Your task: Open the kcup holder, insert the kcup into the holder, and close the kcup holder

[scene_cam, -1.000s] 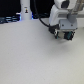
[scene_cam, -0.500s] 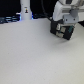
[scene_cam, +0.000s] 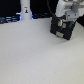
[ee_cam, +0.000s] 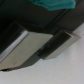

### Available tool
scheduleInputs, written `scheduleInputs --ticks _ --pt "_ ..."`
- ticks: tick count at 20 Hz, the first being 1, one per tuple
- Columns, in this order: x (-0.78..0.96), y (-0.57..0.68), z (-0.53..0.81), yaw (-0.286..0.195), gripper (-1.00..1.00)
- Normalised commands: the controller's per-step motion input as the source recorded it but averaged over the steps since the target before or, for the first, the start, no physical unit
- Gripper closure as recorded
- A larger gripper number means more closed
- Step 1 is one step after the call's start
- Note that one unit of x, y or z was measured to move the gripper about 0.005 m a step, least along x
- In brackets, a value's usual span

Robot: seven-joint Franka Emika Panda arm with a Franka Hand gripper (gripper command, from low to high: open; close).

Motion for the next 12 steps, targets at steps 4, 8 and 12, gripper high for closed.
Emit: scheduleInputs --ticks 4,8,12 --pt "-0.20 0.37 0.49 0.025 -1.00" --pt "0.05 0.13 0.63 -0.009 -1.00" --pt "0.09 0.02 0.19 -0.008 -1.00"
